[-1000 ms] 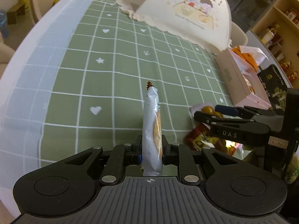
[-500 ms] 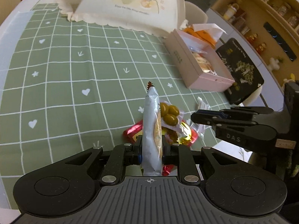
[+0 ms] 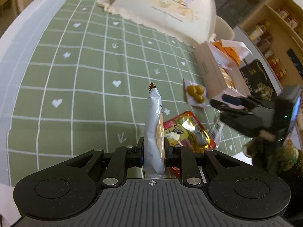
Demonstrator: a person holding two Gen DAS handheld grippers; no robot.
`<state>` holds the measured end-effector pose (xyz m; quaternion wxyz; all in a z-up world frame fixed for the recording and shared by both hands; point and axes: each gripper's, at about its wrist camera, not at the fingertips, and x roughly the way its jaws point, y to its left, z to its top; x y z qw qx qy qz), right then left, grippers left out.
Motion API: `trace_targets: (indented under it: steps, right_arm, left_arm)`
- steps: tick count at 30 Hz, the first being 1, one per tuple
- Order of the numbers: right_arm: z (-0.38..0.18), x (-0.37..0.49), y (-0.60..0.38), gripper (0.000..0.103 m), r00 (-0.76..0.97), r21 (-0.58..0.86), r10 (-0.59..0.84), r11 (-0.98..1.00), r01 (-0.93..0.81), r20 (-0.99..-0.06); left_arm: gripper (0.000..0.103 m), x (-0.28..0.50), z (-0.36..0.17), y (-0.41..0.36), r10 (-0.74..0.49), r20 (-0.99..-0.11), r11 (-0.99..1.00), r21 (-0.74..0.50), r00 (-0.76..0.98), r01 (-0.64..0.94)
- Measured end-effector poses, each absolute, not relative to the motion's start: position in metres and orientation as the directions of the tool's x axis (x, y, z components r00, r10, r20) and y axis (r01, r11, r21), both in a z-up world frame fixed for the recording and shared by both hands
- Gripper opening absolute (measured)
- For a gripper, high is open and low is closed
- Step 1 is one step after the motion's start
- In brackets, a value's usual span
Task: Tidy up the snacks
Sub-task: 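Carry the silver packet with the left tool while the right carries the candy tray toward the box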
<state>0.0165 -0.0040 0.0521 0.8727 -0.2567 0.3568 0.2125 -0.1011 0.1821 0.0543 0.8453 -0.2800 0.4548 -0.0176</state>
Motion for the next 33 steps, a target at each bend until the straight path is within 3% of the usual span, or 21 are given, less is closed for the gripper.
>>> trace_targets:
  steps: [3,6,11,12,15,21,23,24,25,33]
  right_arm:
    - [0.062,0.028,-0.023,0.042,0.574,-0.055,0.295,0.857,-0.513,-0.764]
    - [0.056,0.041,-0.022,0.042,0.577,0.048,0.308,0.906,-0.421,-0.756]
    - [0.030,0.065,0.004,0.044,0.574,0.068,0.296,0.921,-0.384,-0.764]
    - [0.024,0.068,0.012,0.052,0.572,0.051,0.291,0.916,-0.398,-0.767]
    - [0.018,0.067,0.027,0.053,0.604,-0.005,0.280,0.905,-0.425,-0.746]
    - [0.032,0.054,0.013,0.047,0.514,0.082,0.358,0.872,-0.483,-0.779]
    - [0.043,0.040,0.001,0.039,0.513,0.080,0.362,0.867,-0.491,-0.779]
    - [0.051,0.030,-0.009,0.017,0.515,0.079,0.365,0.866,-0.494,-0.776]
    - [0.059,0.023,-0.019,0.004,0.515,0.080,0.366,0.865,-0.495,-0.775]
    - [0.085,-0.013,-0.097,0.007,0.587,0.063,0.298,0.920,-0.386,-0.753]
  left_arm:
    - [0.021,-0.096,0.051,0.184,-0.289,-0.763,0.838,-0.494,0.578,-0.233]
    - [0.021,-0.089,0.053,0.179,-0.301,-0.761,0.843,-0.494,0.574,-0.213]
    - [0.021,-0.089,0.059,0.173,-0.300,-0.761,0.854,-0.483,0.575,-0.194]
    - [0.021,-0.091,0.059,0.174,-0.294,-0.763,0.854,-0.480,0.576,-0.200]
    - [0.021,-0.097,0.057,0.179,-0.277,-0.769,0.849,-0.477,0.577,-0.227]
    - [0.021,-0.098,0.060,0.175,-0.303,-0.768,0.859,-0.476,0.565,-0.187]
    - [0.021,-0.092,0.064,0.163,-0.346,-0.761,0.866,-0.484,0.549,-0.126]
    - [0.021,-0.088,0.067,0.156,-0.370,-0.756,0.867,-0.489,0.540,-0.091]
    - [0.021,-0.085,0.069,0.148,-0.395,-0.751,0.868,-0.494,0.530,-0.054]
    - [0.021,-0.048,0.071,0.087,-0.496,-0.757,0.865,-0.476,0.426,0.161]
